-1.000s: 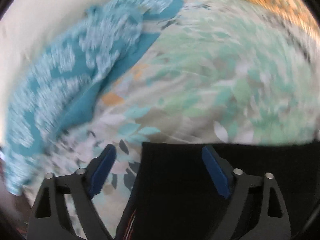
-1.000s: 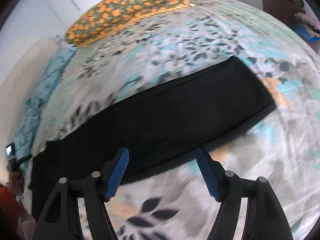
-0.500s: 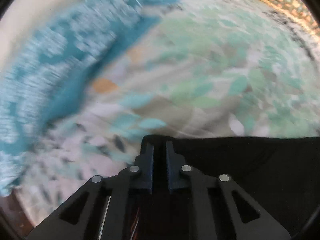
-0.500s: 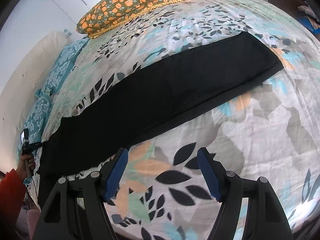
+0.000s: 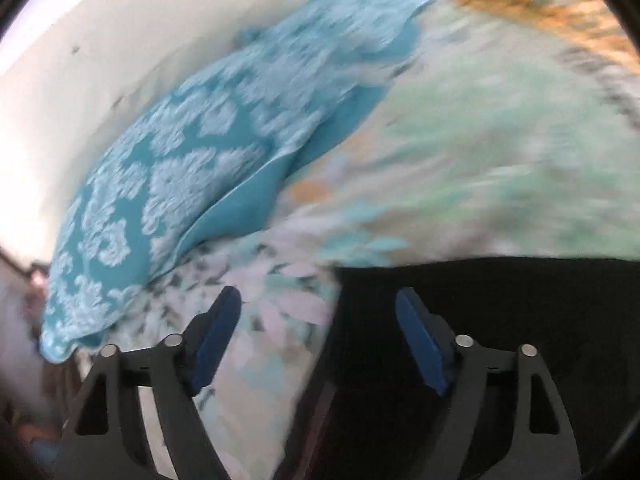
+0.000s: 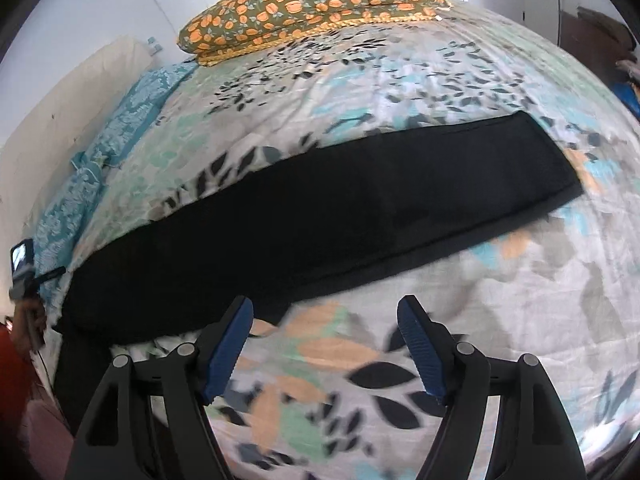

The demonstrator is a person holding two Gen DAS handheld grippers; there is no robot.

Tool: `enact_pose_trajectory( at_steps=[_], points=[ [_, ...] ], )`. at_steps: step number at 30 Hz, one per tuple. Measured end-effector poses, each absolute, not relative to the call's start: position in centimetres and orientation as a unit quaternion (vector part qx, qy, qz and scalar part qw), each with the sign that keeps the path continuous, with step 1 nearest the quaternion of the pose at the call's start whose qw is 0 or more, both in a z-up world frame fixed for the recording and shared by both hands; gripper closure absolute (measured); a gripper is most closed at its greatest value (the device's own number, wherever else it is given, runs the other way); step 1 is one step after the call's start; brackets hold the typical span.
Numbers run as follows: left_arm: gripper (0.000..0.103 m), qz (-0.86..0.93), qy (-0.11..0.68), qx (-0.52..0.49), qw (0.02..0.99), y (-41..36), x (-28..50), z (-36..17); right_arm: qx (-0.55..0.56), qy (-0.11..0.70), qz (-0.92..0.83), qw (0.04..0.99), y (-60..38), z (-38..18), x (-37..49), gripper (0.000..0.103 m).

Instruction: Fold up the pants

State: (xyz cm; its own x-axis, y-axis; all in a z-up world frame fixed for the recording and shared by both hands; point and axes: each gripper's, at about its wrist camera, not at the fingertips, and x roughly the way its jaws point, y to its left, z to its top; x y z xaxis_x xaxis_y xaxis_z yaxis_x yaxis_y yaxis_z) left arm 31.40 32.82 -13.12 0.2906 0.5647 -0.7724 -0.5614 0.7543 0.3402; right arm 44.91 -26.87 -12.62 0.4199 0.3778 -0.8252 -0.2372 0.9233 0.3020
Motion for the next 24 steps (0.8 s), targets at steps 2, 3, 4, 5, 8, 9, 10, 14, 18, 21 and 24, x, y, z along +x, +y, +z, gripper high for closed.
enact_pose_trajectory(
  at_steps=[2, 3, 4, 5, 8, 9, 10, 14, 18, 21, 24],
  points=[
    [0.017, 0.274, 0.488, -0.009, 0.829, 29.8, 29.8, -12.4, 0.059, 0.511, 0.209, 0.832, -24.6, -12.2, 43.8, 0.028],
    [0.017, 0.248, 0.493, -0.007, 0.834, 28.0, 29.1, -12.2, 0.058, 0.515, 0.221, 0.826, -23.6, -12.0, 43.0, 0.028],
    [0.017, 0.22, 0.501, -0.003, 0.837, 25.5, 28.0, -12.3, 0.057, 0.523, 0.241, 0.816, -22.3, -11.9, 41.3, 0.028],
    [0.017, 0.204, 0.507, -0.003, 0.837, 24.0, 27.5, -12.4, 0.058, 0.527, 0.252, 0.809, -21.7, -11.9, 40.0, 0.028],
    [0.017, 0.125, 0.525, -0.033, 0.841, 17.5, 23.8, -12.7, 0.063, 0.553, 0.282, 0.782, -21.0, -12.9, 34.4, 0.028],
    [0.017, 0.107, 0.53, -0.037, 0.84, 15.8, 22.5, -13.2, 0.063, 0.564, 0.275, 0.776, -21.6, -13.7, 32.3, 0.028],
    [0.017, 0.095, 0.537, -0.036, 0.837, 13.8, 21.4, -13.5, 0.063, 0.571, 0.263, 0.775, -22.5, -14.2, 31.0, 0.028],
    [0.017, 0.058, 0.563, -0.017, 0.824, 8.4, 18.1, -16.5, 0.091, 0.585, 0.113, 0.798, -32.7, -16.1, 27.4, 0.028],
    [0.016, 0.076, 0.57, 0.005, 0.818, 6.6, 17.1, -18.1, 0.142, 0.559, -0.09, 0.812, -46.3, -16.2, 25.2, 0.028],
    [0.014, 0.091, 0.573, -0.029, 0.814, 7.4, 16.9, -17.7, 0.296, 0.493, -0.156, 0.803, -52.6, -15.6, 22.8, 0.028],
    [0.014, 0.119, 0.553, -0.04, 0.824, 8.1, 16.2, -16.4, 0.264, 0.481, -0.153, 0.822, -50.8, -14.4, 22.6, 0.027]
  ],
)
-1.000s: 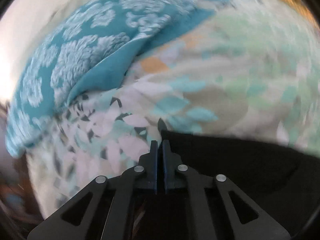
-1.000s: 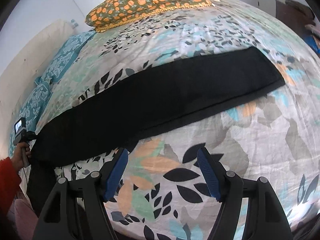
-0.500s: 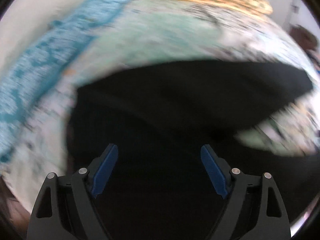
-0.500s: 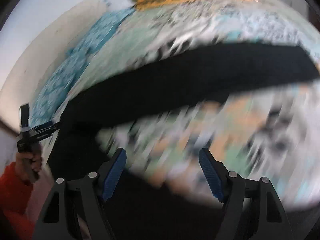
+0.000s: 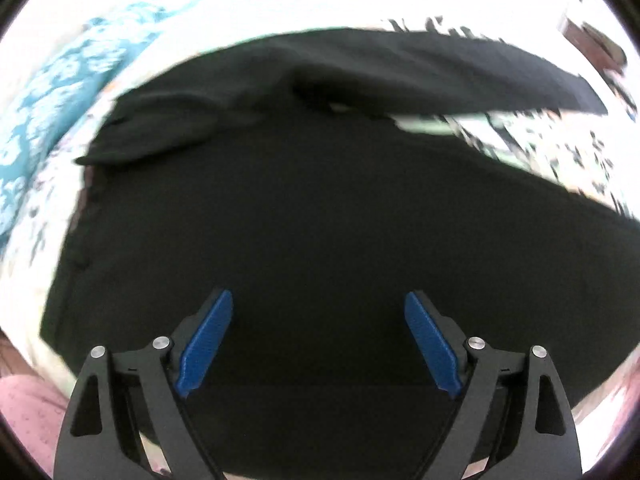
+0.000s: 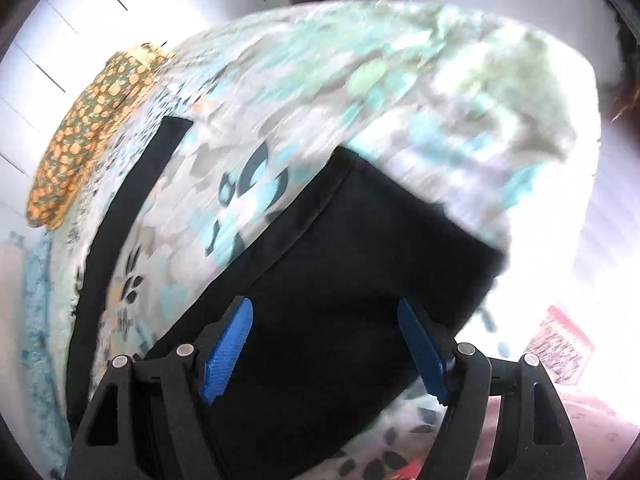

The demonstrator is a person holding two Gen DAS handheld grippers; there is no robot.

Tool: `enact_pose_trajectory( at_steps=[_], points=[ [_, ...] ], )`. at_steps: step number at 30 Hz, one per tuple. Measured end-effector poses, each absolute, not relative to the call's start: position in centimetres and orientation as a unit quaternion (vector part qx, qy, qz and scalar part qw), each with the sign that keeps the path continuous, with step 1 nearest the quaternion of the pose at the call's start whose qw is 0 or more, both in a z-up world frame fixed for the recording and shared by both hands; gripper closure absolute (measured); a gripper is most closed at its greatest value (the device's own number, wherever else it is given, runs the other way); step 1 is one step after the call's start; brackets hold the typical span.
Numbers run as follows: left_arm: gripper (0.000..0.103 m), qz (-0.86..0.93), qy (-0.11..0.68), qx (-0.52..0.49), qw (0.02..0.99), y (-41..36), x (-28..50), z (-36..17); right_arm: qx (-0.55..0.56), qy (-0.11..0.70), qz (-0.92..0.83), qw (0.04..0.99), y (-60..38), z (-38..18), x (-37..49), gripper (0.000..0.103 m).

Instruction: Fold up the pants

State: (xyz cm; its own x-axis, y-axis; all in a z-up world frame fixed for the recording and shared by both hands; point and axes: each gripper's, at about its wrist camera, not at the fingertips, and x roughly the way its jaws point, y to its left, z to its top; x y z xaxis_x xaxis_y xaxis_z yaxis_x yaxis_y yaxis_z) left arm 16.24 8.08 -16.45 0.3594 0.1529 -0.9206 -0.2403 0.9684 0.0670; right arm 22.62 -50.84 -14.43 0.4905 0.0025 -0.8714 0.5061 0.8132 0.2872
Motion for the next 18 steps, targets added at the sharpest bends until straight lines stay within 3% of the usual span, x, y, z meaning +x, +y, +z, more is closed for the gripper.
enact_pose_trajectory(
  at_steps=[7, 12, 18],
  points=[
    [0.013, 0.176, 0.529, -0.06, 0.828, 10.9, 13.9, -17.3, 0.114, 0.514, 0.009, 0.85, -35.7, -13.0, 23.4, 0.023],
    [0.003, 0.18, 0.528, -0.078, 0.826, 11.8, 13.8, -18.6, 0.025, 0.523, 0.114, 0.844, -25.3, -13.7, 20.9, 0.007],
    [0.0, 0.175, 0.53, -0.07, 0.827, 11.7, 14.4, -19.2, -0.076, 0.556, 0.155, 0.813, -19.3, -17.6, 18.5, 0.006]
  ],
)
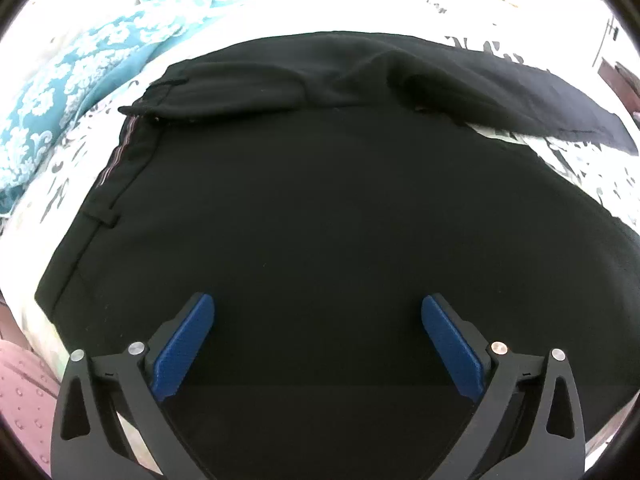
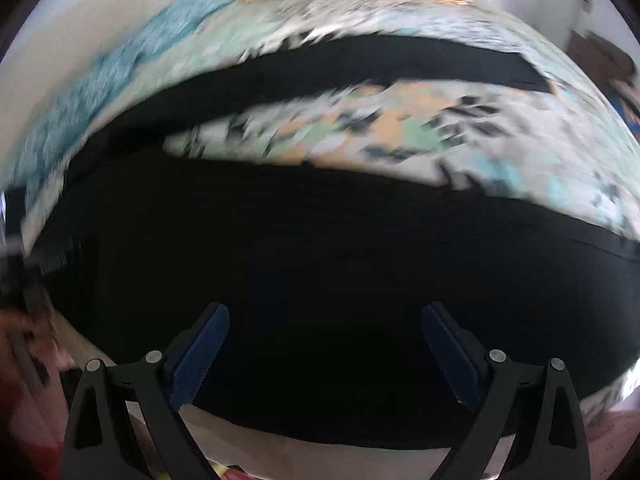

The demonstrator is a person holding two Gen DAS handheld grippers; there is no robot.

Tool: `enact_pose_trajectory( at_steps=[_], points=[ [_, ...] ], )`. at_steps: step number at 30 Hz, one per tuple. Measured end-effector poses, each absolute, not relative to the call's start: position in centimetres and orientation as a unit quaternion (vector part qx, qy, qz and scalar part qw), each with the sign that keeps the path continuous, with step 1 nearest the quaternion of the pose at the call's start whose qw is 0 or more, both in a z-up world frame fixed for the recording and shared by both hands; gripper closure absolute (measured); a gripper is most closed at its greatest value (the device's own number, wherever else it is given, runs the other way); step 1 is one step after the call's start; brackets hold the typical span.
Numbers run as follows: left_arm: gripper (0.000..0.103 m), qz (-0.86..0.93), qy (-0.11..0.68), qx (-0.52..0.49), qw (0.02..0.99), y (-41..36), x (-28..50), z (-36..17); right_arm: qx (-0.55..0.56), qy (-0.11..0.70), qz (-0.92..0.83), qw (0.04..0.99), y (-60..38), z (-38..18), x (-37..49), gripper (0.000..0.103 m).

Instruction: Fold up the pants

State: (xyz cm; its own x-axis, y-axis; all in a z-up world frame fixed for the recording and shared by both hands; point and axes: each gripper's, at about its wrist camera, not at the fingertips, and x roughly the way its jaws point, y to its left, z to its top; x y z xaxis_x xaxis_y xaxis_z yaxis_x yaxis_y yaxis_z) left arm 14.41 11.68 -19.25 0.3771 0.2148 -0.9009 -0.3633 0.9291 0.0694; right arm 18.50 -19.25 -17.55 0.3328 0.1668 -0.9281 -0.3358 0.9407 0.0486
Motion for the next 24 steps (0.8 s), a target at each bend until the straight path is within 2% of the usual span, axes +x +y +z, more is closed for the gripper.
enact_pose_trajectory(
  at_steps=[3, 24],
  points=[
    [0.0, 0.169, 0.534, -0.072, 0.825, 12.48, 14.59, -19.42, -0.102, 0.55, 0.161, 0.813, -19.52, -18.15, 18.08, 0.0],
    [0.0, 0.176, 0.536, -0.057, 0.823, 11.88, 14.55, -19.7, -0.103, 0.527, 0.168, 0.827, -19.8, -18.54, 17.47, 0.0]
  ],
)
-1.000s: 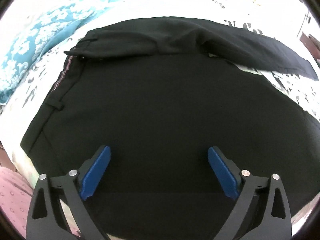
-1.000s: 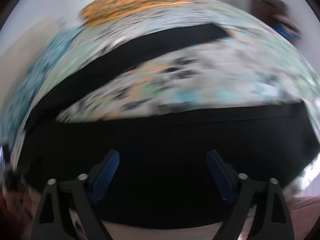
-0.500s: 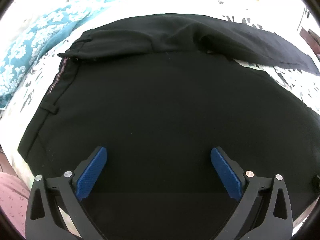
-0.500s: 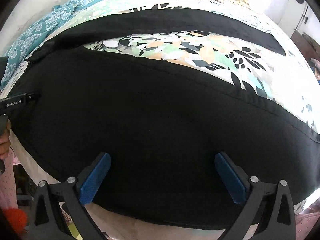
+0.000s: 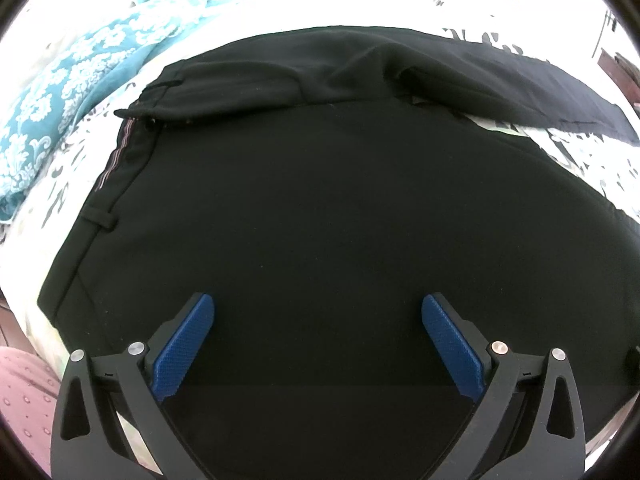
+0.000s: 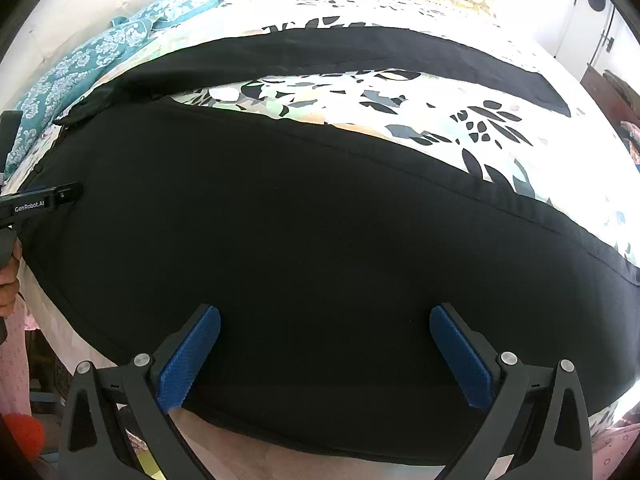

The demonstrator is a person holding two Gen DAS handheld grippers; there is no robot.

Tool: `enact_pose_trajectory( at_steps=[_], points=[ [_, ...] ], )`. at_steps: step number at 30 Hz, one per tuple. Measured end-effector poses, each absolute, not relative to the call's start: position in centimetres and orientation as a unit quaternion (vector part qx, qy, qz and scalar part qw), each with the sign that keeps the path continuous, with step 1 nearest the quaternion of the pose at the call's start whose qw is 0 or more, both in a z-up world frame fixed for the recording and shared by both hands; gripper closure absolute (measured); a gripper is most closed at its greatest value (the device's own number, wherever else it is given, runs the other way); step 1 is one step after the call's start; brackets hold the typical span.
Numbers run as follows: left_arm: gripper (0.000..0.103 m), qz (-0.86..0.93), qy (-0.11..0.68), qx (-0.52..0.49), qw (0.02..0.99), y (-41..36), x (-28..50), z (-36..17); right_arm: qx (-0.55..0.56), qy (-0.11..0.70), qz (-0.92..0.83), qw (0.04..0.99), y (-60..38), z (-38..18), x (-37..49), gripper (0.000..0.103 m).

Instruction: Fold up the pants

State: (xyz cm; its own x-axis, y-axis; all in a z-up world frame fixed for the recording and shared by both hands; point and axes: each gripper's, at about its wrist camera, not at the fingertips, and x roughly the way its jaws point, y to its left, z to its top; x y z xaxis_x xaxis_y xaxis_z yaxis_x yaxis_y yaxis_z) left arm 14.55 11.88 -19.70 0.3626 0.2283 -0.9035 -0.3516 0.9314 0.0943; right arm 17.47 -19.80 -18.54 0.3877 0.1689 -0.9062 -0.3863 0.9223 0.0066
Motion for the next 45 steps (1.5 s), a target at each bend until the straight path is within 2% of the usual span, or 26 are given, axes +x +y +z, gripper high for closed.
enact_pose_trajectory(
  at_steps=[45],
  points=[
    [0.0, 0.177, 0.537, -0.057, 0.823, 11.88, 14.68, -19.66, -0.106, 0.514, 0.168, 0.835, -19.85, -18.5, 17.26, 0.0]
  ],
)
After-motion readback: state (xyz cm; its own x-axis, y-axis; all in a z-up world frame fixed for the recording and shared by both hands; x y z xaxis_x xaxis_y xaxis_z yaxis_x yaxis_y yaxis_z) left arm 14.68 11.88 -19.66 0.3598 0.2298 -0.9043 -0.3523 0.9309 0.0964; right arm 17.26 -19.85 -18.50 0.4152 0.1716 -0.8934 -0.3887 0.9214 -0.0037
